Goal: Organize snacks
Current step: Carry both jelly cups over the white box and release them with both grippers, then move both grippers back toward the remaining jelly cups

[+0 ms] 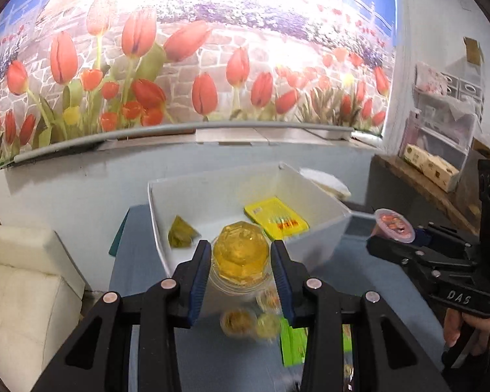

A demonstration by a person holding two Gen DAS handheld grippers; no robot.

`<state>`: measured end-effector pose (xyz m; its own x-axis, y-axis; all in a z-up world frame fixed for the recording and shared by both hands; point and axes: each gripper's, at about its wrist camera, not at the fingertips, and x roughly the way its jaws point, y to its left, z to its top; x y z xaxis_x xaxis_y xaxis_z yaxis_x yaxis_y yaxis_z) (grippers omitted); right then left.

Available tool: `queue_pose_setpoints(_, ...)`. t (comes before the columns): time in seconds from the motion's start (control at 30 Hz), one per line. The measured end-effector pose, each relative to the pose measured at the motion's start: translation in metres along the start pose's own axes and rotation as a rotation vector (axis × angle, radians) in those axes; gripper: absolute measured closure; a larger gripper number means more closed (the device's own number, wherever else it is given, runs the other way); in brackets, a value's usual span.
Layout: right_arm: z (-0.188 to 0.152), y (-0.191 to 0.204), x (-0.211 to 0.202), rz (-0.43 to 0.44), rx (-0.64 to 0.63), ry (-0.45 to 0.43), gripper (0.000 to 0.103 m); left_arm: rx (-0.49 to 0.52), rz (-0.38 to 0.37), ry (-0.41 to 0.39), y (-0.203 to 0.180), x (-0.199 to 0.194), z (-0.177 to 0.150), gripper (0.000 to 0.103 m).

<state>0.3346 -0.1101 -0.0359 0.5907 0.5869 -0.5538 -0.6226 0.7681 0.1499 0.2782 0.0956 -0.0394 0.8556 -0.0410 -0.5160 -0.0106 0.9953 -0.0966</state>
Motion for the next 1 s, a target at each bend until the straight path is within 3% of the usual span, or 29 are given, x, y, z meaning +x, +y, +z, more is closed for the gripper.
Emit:
queue_pose_setpoints(0.2,0.035,-0.012,0.057,-0.016,0.006,0.019,0.061,0.020,0.010,0.011,0.011,0.041,0.035,0.061)
queue_pose_setpoints(0.5,0.054,-0.042,0.117,-0.077,0.053,0.077,0.061,0.031,0.039,0.067,0.029,0.089,0.045,0.060)
queue_pose_setpoints(0.57,0.053,-0.047,0.126,-0.110,0.040,0.102,0.058,0.038,0.053,0.082,0.032,0.098,0.044,0.055)
queue_pose_setpoints(0.6,0.053,-0.050,0.129,-0.133,0.039,0.110,0.053,0.034,0.055,0.093,0.035,0.102,0.043,0.051)
queue_pose_setpoints(0.63,0.052,-0.053,0.131,-0.148,0.047,0.115,0.028,0.030,0.059,0.100,0.037,0.105,0.042,0.034)
queue_pose_setpoints(0.67,0.051,-0.057,0.130,-0.160,0.057,0.104,0.007,0.026,0.067,0.104,0.039,0.107,0.041,0.010)
queue_pose_setpoints(0.73,0.049,-0.062,0.128,-0.161,0.074,0.079,0.005,0.032,0.083,0.075,0.040,0.105,0.038,0.001)
queue_pose_setpoints(1.0,0.042,-0.064,0.119,-0.138,0.080,0.097,0.000,0.025,0.095,0.097,0.040,0.104,0.032,0.000)
